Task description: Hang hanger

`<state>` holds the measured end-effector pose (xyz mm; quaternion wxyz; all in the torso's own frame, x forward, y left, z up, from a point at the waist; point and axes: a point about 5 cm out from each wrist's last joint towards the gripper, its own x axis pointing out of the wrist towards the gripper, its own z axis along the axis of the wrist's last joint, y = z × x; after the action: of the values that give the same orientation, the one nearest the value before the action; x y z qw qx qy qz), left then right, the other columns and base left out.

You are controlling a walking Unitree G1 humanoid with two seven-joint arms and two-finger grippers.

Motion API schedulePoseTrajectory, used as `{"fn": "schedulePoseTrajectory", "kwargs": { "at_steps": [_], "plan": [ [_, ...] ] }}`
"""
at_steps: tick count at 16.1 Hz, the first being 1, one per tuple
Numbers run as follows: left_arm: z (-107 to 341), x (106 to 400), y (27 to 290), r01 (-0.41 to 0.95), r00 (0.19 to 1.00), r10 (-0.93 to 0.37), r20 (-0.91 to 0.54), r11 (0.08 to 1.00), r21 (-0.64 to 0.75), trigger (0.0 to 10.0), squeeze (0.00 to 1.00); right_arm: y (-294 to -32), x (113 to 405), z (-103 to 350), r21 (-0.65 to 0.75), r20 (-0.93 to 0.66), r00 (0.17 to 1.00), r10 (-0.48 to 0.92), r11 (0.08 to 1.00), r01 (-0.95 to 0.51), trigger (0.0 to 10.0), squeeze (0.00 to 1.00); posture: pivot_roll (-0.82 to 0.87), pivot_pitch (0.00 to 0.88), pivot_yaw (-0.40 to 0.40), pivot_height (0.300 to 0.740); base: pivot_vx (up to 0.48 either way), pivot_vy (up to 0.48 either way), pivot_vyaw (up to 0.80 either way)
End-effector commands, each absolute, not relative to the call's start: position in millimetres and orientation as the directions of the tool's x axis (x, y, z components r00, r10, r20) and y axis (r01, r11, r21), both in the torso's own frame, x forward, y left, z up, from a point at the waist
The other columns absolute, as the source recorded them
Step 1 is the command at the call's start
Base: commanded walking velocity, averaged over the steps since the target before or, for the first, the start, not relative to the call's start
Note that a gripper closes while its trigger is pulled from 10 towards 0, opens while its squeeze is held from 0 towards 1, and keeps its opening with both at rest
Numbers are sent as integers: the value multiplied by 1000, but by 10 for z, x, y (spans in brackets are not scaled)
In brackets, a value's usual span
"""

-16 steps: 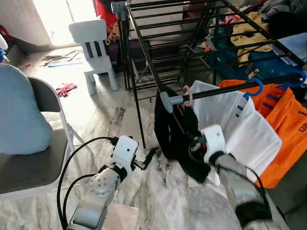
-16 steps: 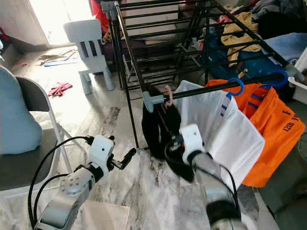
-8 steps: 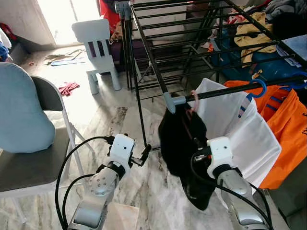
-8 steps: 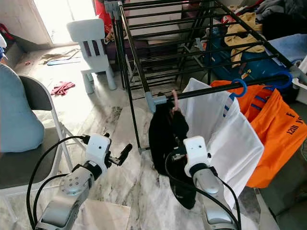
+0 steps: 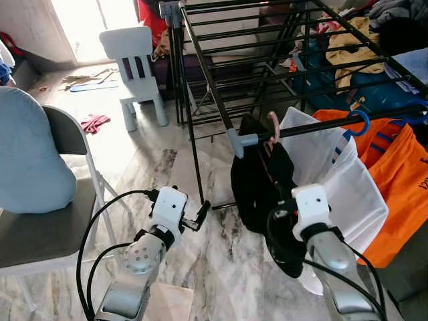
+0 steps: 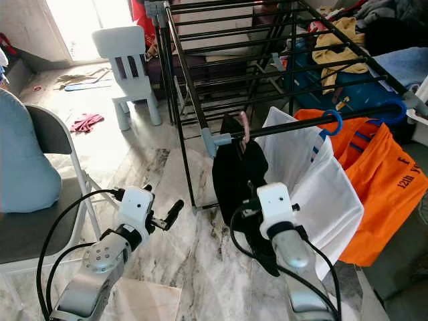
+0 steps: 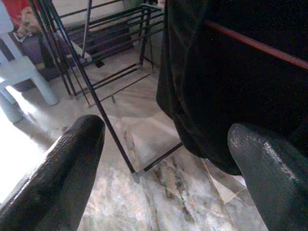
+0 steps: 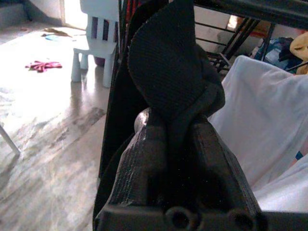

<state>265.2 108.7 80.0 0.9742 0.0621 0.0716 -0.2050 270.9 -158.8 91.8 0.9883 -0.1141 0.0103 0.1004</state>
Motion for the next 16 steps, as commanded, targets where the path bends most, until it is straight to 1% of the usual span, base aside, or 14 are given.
{"fn": "schedulePoseTrajectory", "kwargs": {
  "at_steps": [1, 8, 9, 11, 16],
  "plan": [
    [775, 2664, 1114, 398, 909, -377, -175, 912, 103, 10000, 0, -1568, 2691, 1062, -230, 40, 979, 200, 955, -186, 10000, 0, -138, 0, 27, 740, 0, 0, 0],
    [786, 2682, 1079, 417, 902, -397, -170, 903, 105, 10000, 0, -1534, 2696, 1062, -212, 39, 982, 185, 962, -173, 10000, 0, -140, 0, 32, 740, 0, 0, 0],
    [781, 2680, 1084, 417, 902, -396, -172, 903, 105, 10000, 0, -1534, 2696, 1062, -211, 39, 982, 185, 962, -173, 10000, 0, -140, 0, 32, 740, -285, 0, 0],
    [778, 2672, 1081, 418, 901, -397, -173, 903, 104, 10000, 0, -1534, 2698, 1059, -211, 39, 982, 183, 963, -171, 10000, 0, -140, 0, 31, 740, 0, 0, 0],
    [777, 2678, 1076, 421, 900, -400, -175, 902, 100, 10000, 0, -1533, 2727, 1064, -199, 40, 985, 169, 967, -157, 10000, 0, -142, 0, 34, 740, -327, 0, 0]
  ]
}}
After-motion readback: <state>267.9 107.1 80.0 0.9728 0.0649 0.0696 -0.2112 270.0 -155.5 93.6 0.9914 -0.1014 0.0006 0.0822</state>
